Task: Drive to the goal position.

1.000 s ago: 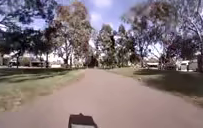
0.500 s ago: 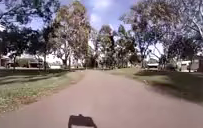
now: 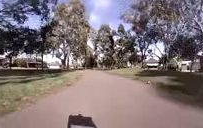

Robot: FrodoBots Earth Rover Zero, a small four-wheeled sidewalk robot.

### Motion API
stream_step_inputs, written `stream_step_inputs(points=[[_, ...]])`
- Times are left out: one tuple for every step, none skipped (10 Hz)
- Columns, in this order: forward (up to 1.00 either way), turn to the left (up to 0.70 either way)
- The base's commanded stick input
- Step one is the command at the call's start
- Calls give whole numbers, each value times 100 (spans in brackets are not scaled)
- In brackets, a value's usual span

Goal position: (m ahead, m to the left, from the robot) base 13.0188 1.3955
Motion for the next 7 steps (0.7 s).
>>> stream_step_inputs(points=[[100,0],[100,0],[100,0],[100,0],[100,0],[100,0],[100,0]])
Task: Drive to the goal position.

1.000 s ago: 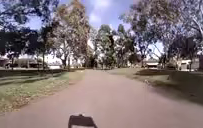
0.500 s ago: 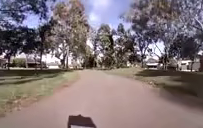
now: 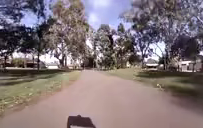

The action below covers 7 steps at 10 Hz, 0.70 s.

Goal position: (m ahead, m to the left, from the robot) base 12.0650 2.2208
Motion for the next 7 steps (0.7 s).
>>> stream_step_inputs(points=[[100,0],[100,0],[100,0],[100,0],[100,0],[100,0],[100,0]])
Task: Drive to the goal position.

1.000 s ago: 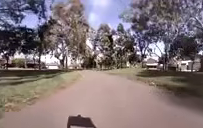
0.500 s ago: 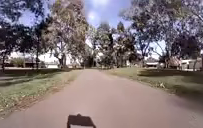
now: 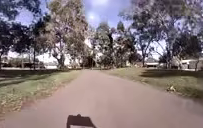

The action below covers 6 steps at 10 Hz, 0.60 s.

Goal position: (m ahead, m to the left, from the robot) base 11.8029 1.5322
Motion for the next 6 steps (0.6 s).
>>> stream_step_inputs(points=[[100,0],[100,0],[100,0],[100,0],[100,0],[100,0]])
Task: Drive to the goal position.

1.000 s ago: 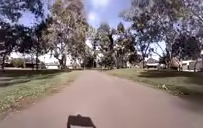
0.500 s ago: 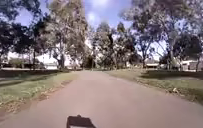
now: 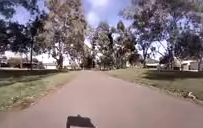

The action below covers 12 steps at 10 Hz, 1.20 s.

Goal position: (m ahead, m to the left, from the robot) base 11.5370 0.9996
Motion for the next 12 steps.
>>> stream_step_inputs(points=[[100,0],[100,0],[100,0],[100,0],[100,0],[100,0],[100,0],[100,0],[100,40],[100,40],[100,40],[100,0]])
